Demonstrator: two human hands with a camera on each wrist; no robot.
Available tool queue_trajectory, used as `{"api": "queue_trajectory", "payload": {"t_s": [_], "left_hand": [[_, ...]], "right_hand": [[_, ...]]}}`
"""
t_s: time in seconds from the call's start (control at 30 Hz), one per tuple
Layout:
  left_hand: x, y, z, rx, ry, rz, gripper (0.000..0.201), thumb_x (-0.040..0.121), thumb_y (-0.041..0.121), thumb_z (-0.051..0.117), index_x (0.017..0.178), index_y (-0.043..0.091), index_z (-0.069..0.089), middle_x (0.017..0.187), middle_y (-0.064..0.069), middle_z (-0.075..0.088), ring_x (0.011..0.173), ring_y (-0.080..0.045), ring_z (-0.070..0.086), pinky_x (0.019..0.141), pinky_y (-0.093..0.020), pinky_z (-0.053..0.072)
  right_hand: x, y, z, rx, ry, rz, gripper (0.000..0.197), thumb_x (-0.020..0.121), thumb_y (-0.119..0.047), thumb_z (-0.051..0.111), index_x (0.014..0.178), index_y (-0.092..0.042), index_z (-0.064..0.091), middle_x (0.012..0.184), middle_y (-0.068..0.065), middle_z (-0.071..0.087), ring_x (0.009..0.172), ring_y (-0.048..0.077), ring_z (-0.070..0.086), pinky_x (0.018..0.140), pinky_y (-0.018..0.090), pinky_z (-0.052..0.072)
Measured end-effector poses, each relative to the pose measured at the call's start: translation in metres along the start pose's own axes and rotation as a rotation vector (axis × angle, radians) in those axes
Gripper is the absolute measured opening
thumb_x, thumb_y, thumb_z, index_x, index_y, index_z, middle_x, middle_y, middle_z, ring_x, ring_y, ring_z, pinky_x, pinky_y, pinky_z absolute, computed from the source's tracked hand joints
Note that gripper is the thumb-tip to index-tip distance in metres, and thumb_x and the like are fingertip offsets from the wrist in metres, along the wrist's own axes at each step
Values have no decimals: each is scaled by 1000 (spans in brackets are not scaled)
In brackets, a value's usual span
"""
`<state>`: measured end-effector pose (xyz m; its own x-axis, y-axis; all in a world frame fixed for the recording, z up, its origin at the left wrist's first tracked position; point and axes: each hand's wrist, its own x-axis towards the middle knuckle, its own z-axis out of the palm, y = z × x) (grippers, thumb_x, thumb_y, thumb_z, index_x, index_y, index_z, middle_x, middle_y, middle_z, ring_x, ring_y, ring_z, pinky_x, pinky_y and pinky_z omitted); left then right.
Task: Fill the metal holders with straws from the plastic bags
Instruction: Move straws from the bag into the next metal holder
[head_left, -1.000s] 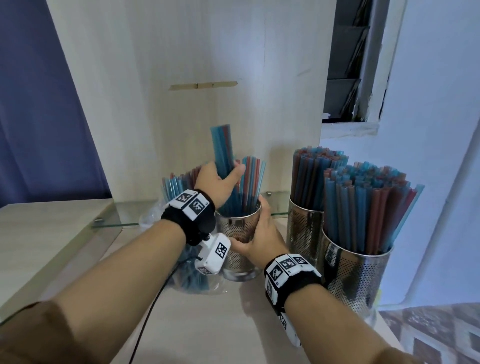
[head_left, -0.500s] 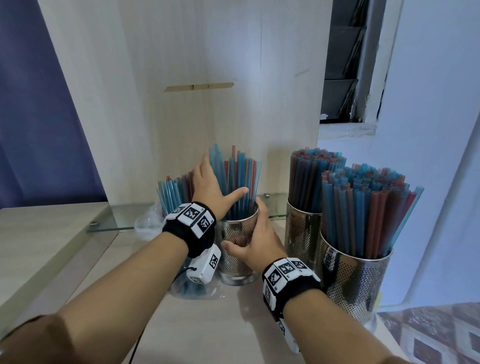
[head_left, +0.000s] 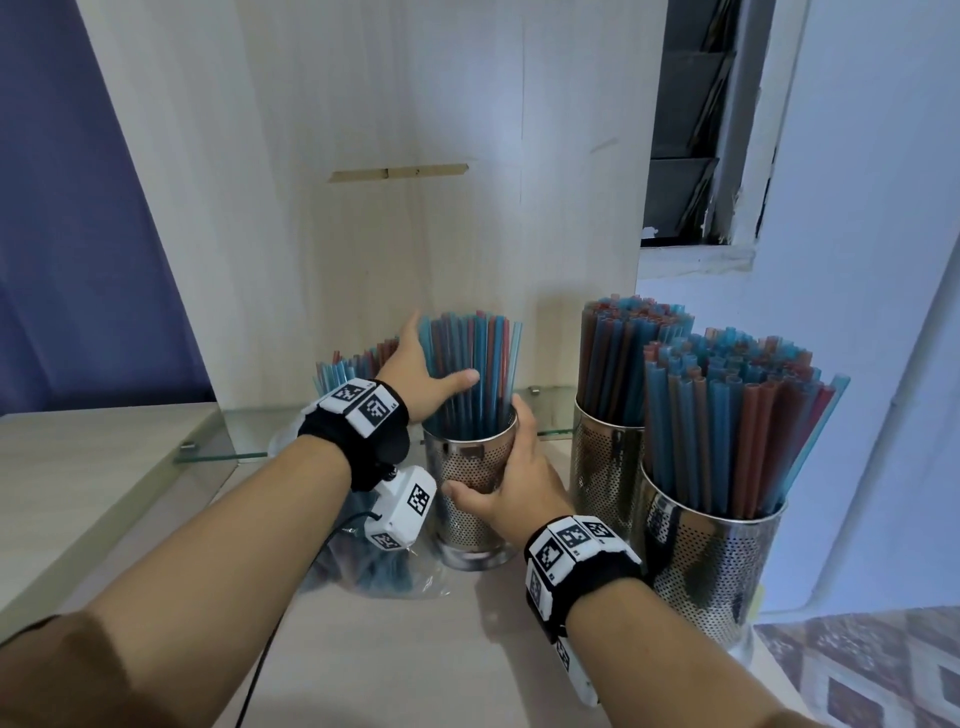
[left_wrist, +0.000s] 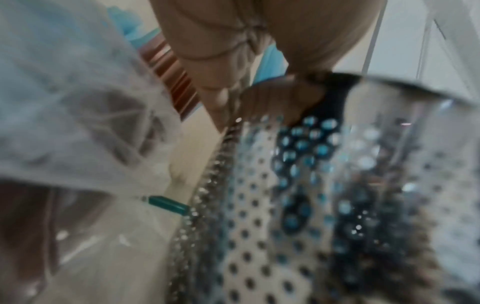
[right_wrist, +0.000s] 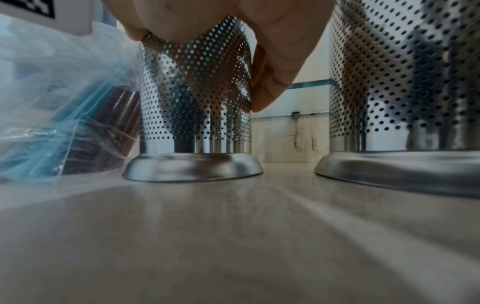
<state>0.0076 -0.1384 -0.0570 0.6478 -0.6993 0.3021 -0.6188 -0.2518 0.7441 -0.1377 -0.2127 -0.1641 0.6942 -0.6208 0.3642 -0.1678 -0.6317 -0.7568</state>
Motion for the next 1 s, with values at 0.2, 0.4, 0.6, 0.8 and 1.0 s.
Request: {"api": "queue_trajectory", "payload": {"t_s": [0.2,0.4,0.6,0.8,1.0], "left_hand": [[-6,2,2,49,95,76,45,91,32,65,129,12,53,123,-6,64,115,-23,60,94,-32,46],[-33,14,-16,3,256,156,84,87,47,63,153,17,21,145,-2,46,124,-17,51,103,-39,46],[-55,-17,-62,299,539,-33,107,77,74,54,153,13,11,157,-16,21,145,-32,19,118,-50,19],[-69,-62,-46,329,116,-366,158,33,87,71,152,24,-11,162,-16,6,147,-39,12,114,-61,24],[-76,-84,-16,365,144,-276,140,22,80,79,140,25,27,131,-3,54,119,-29,54,97,-52,49]], "right_hand": [[0,0,0,6,15,-19,127,63,-55,84,151,-37,-6,153,1,38,135,15,42,112,33,38],[0,0,-1,15,0,-12,127,63,-54,85,150,-39,-6,154,3,36,138,16,40,114,36,36],[1,0,-1,1,-16,1,127,62,-56,84,150,-40,-6,155,3,36,138,19,41,114,40,37],[-1,-2,-2,18,-11,0,124,63,-53,85,149,-41,-5,155,4,37,138,20,41,114,43,38],[-3,-4,-2,46,2,-2,124,63,-50,86,149,-42,-3,153,1,40,136,16,43,114,41,38]]}}
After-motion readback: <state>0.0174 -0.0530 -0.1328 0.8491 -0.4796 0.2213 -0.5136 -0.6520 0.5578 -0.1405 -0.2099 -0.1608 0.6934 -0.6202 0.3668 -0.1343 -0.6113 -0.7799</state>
